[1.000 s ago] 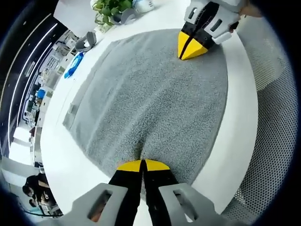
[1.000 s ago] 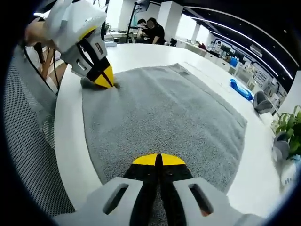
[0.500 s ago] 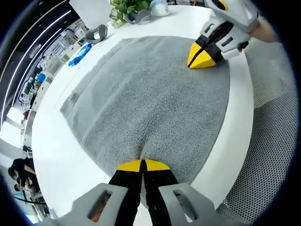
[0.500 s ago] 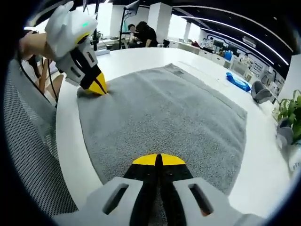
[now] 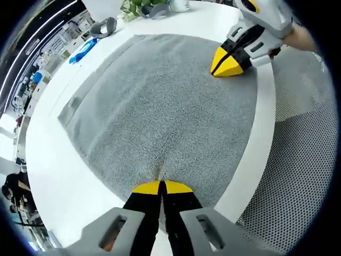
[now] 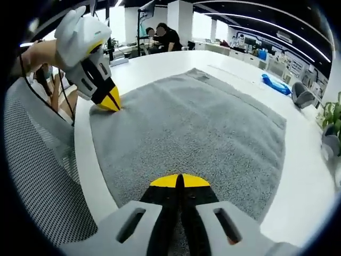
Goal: Fold the towel on the table until its edges align and the towel forms a compact rectangular stack.
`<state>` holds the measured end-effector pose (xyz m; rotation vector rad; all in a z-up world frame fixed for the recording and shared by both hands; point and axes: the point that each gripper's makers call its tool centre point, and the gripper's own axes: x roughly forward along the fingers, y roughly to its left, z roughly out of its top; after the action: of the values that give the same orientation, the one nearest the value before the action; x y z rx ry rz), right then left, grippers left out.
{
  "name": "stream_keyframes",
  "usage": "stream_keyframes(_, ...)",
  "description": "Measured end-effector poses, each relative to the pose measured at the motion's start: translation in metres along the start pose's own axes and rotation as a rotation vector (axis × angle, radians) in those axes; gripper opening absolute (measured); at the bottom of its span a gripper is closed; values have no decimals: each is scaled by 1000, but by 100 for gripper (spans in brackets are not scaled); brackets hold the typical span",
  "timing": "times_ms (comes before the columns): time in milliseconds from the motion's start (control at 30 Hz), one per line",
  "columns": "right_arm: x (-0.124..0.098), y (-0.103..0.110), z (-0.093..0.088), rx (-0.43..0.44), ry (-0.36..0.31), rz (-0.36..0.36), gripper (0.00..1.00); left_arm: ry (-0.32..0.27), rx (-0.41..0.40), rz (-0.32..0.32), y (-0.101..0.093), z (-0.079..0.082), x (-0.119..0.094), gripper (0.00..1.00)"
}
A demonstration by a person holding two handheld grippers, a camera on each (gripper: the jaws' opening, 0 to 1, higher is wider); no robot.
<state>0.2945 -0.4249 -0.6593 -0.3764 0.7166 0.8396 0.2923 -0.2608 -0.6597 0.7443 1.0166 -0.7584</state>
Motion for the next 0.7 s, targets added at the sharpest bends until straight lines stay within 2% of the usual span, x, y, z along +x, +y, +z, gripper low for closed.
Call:
stream_keyframes(133,0,1,0,-16,17,-2,0,-13,29,12,-3,0,0,1)
stream_keyframes(233,0,3,-1,-27,29,2,0,-26,141,18,-5,1,0,1)
stream_keyframes(533,-2,10,-3,-81,79,6,0,-93,55,-14,-8,-5,-5,1)
stream_keyframes(700,-3,13,-5,-75,96,22,0,-109,48,-12,-11,-6,-6,1)
